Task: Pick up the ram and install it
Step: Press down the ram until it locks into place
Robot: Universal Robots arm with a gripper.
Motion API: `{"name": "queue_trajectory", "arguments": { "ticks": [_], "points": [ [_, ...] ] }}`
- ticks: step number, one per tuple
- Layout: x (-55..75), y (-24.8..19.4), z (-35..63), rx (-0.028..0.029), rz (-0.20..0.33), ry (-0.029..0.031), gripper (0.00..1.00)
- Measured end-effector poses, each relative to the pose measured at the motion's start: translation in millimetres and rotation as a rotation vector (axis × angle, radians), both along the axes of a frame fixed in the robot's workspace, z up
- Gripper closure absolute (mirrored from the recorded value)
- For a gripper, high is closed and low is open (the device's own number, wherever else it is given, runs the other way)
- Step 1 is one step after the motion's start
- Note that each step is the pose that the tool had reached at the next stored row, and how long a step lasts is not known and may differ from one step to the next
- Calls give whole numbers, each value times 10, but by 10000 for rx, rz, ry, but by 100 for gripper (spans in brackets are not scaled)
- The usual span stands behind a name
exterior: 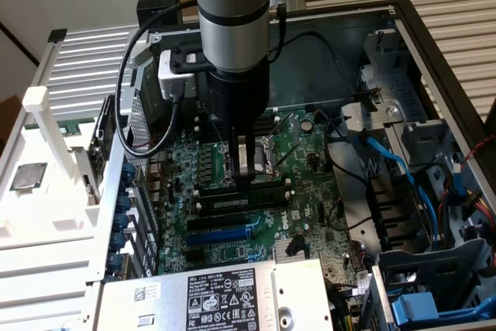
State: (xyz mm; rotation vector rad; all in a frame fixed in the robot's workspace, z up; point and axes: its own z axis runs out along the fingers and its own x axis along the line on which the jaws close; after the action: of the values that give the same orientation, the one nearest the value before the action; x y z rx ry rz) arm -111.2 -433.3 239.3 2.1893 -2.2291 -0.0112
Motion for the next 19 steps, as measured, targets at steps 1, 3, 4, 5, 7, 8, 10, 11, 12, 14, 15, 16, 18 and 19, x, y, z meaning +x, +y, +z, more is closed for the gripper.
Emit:
{"name": "queue_trajectory", "arguments": {
  "ticks": [1, 3, 4, 5, 7, 8, 10, 11, 12, 14, 15, 16, 18, 19],
  "points": [
    [0, 0, 12, 1, 0, 0, 90],
    [1, 0, 16, -9, -117, 1, 90],
    [0, 0, 16, -12, -247, 0, 90],
    [0, 0, 16, -15, -385, 0, 90],
    [0, 0, 16, -15, -664, 1, 90],
    [0, 0, 17, -16, -801, 2, 90],
    [0, 0, 17, -16, -1077, 2, 90],
    [0, 0, 17, -16, -1213, 2, 90],
    [0, 0, 17, -17, -1360, 3, 90],
    [0, 0, 17, -16, -1640, 2, 90],
    [0, 0, 17, -16, -1781, 3, 90],
    [0, 0, 17, -16, -1946, 3, 90],
    [0, 0, 17, -16, -2222, 3, 90],
    [0, 0, 17, -16, -2370, 3, 90]
  ]
}}
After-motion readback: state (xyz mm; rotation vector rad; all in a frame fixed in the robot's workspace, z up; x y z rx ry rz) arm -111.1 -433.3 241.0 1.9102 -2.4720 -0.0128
